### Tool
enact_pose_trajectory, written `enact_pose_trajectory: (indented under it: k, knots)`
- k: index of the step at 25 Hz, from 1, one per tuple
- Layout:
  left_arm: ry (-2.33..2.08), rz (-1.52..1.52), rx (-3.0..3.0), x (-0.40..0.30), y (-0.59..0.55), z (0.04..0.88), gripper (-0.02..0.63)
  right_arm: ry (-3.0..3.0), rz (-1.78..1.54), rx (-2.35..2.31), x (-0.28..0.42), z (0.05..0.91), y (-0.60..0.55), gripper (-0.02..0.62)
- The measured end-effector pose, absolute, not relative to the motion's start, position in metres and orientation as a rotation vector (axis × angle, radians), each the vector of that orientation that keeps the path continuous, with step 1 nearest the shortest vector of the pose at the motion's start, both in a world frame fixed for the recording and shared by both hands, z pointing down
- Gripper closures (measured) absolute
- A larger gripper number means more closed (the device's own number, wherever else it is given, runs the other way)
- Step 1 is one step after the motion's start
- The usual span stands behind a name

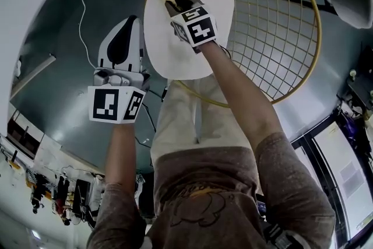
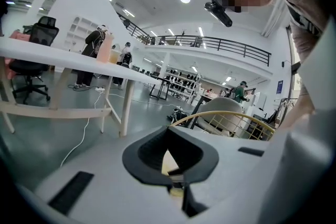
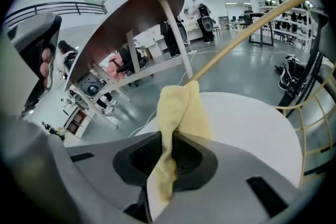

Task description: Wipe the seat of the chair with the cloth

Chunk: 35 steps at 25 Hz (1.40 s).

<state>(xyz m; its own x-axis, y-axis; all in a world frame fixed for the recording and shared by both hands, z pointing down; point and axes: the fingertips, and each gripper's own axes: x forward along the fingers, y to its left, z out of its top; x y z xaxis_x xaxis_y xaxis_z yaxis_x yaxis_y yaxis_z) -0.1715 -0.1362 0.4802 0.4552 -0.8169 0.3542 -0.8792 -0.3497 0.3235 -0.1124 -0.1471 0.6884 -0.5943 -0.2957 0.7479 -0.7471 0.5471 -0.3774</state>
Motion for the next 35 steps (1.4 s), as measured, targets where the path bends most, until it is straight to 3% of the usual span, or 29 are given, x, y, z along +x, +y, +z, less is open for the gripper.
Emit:
enact_pose_trajectory:
  k: [16,35]
  knots:
    - [-1.447,0.159,2.220,-0.172,-0.124,0.478,0.597,-2.252,0.987,0.535,-0.168,0.683,-0.063,0.525]
    - [-1.400,0.155,2.270,-0.129,-0.120,0.456,0.597,-2.158,1.019,0.905,-0.006,0.655,-0.085,0.525]
